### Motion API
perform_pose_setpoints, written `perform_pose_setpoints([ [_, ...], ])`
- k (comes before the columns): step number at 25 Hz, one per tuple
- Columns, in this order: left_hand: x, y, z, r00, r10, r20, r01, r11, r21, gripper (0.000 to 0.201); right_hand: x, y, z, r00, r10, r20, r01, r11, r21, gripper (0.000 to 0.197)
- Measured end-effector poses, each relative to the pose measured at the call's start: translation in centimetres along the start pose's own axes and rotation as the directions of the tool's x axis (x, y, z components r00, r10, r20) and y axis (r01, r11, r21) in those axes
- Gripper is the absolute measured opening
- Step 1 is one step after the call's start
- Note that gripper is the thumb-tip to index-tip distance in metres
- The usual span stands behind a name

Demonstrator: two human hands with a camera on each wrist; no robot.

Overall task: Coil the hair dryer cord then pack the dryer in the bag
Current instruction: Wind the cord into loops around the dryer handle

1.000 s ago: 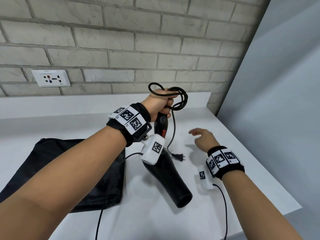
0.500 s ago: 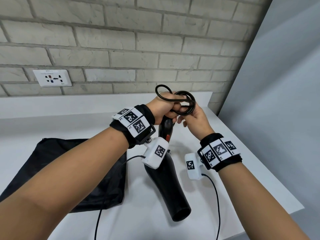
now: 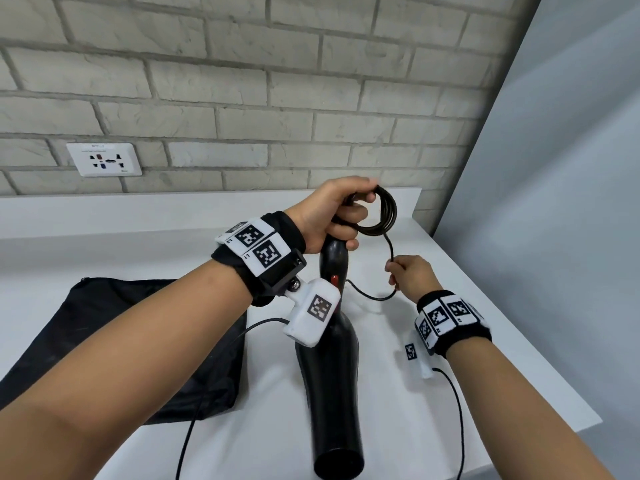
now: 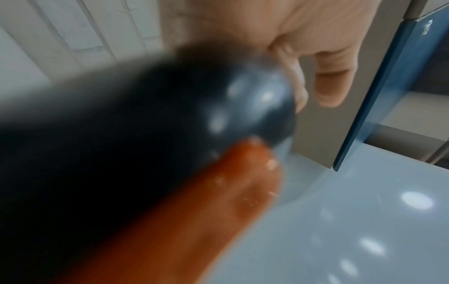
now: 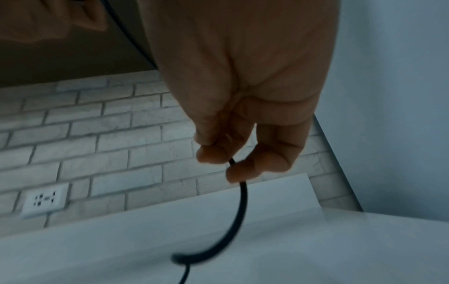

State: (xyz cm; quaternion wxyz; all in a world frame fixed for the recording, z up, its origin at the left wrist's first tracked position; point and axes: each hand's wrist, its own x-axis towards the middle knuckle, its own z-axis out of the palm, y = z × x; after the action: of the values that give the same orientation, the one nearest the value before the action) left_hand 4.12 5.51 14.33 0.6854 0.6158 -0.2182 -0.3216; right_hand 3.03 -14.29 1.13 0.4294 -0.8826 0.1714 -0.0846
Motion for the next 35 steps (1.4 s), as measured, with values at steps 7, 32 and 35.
perform_pose_setpoints([
  [7, 1.0, 0.5, 2.0, 0.987, 0.06, -0.151, -0.037, 0.989, 0.146, 0.043, -1.5, -3.1, -2.0, 0.989, -0.113, 0.095, 0.122, 0.987, -0.101, 0.02],
  [32, 2.0, -0.1, -0.7, 0.996, -0.003, -0.091, 0.02, 0.983, 0.181, 0.044, 0.5, -11.4, -4.3, 0.854, -0.51, -0.1, 0.507, 0.86, -0.055, 0.017],
  [35, 2.3, -0.3, -0.1, 0.994, -0.009, -0.107, 0.041, 0.955, 0.295, 0.045, 0.1, -12.6, -5.2, 0.809, -0.569, -0.147, 0.522, 0.811, -0.265, 0.016],
])
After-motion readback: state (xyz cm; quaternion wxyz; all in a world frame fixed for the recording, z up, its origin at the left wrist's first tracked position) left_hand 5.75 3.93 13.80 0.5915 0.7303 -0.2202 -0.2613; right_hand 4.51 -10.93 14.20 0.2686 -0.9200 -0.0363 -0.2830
